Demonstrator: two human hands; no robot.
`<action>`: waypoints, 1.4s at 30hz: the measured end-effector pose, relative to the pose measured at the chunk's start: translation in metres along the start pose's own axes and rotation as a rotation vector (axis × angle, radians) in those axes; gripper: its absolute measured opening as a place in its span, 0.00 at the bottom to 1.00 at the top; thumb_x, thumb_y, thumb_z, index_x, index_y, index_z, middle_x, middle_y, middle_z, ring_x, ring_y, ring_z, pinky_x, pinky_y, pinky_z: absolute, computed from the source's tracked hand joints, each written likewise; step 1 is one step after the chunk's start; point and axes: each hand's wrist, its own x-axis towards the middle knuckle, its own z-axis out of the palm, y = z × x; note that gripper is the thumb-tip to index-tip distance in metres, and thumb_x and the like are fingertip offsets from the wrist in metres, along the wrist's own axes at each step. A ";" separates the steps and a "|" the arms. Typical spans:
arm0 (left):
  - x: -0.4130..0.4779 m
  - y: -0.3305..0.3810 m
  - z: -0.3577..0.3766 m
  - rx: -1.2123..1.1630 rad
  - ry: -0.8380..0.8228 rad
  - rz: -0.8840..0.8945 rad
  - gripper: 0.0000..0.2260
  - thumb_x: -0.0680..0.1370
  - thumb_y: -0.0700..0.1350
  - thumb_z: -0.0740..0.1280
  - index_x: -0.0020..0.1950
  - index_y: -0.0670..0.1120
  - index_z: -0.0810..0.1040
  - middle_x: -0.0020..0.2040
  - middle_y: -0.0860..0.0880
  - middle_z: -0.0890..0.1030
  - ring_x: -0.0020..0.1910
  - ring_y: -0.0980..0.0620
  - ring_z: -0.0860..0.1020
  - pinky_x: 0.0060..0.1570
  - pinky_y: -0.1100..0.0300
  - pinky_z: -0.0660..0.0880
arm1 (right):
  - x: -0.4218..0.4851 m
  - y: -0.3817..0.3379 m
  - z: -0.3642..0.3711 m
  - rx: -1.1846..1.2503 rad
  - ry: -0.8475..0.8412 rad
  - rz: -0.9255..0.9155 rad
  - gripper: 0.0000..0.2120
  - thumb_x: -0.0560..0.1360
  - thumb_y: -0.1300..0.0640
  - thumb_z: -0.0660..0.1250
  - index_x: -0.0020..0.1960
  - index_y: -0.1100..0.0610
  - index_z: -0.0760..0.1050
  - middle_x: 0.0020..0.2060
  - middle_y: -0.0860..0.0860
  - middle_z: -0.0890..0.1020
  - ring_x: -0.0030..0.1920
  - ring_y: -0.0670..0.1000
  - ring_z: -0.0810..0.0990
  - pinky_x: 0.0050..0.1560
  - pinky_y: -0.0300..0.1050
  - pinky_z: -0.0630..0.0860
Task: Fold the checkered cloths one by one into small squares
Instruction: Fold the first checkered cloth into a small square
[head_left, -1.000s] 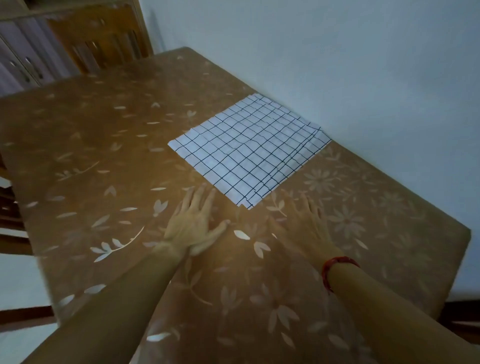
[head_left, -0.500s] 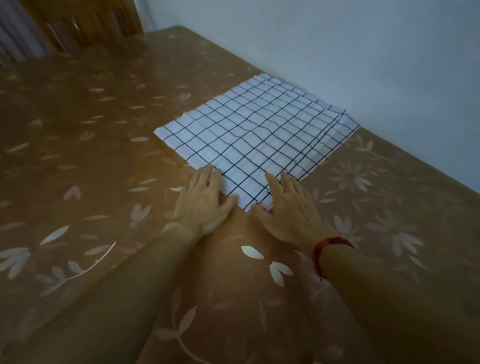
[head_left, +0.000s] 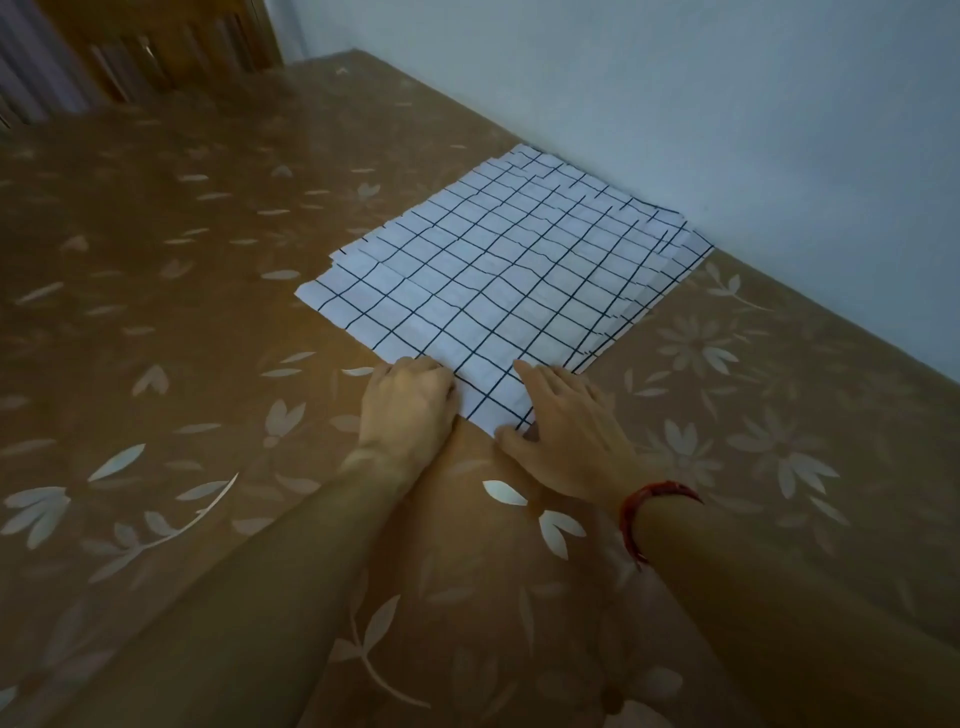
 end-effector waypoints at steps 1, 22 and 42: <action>-0.002 0.002 -0.003 0.005 -0.013 -0.021 0.10 0.77 0.44 0.63 0.38 0.43 0.78 0.39 0.48 0.79 0.39 0.46 0.75 0.40 0.55 0.65 | -0.004 -0.002 -0.001 -0.004 0.001 -0.005 0.35 0.72 0.42 0.62 0.75 0.54 0.57 0.66 0.49 0.70 0.70 0.50 0.62 0.71 0.49 0.57; -0.091 0.058 -0.049 -0.248 -0.003 -0.040 0.08 0.76 0.46 0.66 0.39 0.45 0.76 0.38 0.49 0.77 0.39 0.50 0.75 0.36 0.54 0.73 | -0.102 -0.019 -0.016 -0.016 0.096 0.003 0.28 0.72 0.57 0.65 0.72 0.52 0.65 0.71 0.53 0.68 0.72 0.52 0.64 0.68 0.50 0.65; -0.231 0.036 -0.147 0.099 -0.283 -0.096 0.18 0.65 0.42 0.76 0.54 0.47 0.83 0.54 0.45 0.81 0.56 0.41 0.76 0.55 0.46 0.67 | -0.287 -0.014 -0.104 0.592 0.051 0.361 0.13 0.64 0.60 0.77 0.48 0.57 0.82 0.47 0.47 0.81 0.53 0.46 0.79 0.52 0.24 0.68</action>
